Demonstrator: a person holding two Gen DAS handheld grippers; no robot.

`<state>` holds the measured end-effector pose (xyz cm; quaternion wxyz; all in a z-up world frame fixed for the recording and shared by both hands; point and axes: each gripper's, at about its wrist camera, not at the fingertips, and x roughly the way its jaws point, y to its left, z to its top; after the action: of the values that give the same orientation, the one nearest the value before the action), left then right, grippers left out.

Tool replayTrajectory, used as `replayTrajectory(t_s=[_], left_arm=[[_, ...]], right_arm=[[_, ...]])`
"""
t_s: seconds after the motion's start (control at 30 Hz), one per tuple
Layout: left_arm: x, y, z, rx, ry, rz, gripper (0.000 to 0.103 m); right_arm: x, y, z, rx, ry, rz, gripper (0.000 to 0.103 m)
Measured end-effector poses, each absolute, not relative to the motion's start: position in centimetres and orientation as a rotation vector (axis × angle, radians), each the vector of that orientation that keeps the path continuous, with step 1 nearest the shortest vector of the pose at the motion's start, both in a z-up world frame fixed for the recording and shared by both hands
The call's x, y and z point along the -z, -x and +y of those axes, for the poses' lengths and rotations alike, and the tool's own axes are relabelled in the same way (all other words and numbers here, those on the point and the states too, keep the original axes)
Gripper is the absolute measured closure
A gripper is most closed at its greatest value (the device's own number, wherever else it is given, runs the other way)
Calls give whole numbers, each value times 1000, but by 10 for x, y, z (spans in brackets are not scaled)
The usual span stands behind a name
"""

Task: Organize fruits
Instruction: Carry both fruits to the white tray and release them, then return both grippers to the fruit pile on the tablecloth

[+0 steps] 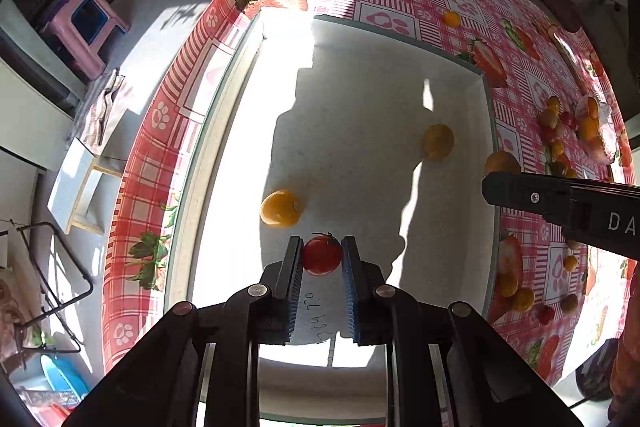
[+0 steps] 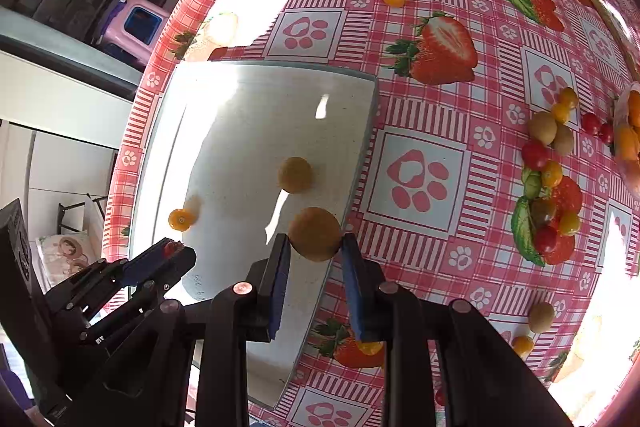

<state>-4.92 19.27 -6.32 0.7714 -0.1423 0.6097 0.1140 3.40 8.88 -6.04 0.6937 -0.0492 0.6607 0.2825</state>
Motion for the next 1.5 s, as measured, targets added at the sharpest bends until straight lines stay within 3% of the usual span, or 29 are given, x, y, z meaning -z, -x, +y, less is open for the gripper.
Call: replayTrajectory(t_s=[0.5,0.57,0.63,0.67,0.9,1.17,1.5], left_arm=[[87,61,197,-304,256,1378,80],[88,60,196,-297,231,1382,78],[88,59,193,-300,210,1385,50],[86,60,192,-321,193,1371,32],[82,64,195,-314,180,1392,32],[66,52,175,-276,123,1384,32],[40,18,114,-126,26,1334,32]], right_arm=[[108,-24,127,-618,227,1552,74],[108,-24,131,-629,232,1554,70],[107,-24,133,-646,218,1557,55],[107,-23,135,-659,215,1559,52],[84,-22,140,-684,187,1512,22],[55,-29,92,-615,87,1473,22],[60,-36,-27,-405,-29,1485,22]])
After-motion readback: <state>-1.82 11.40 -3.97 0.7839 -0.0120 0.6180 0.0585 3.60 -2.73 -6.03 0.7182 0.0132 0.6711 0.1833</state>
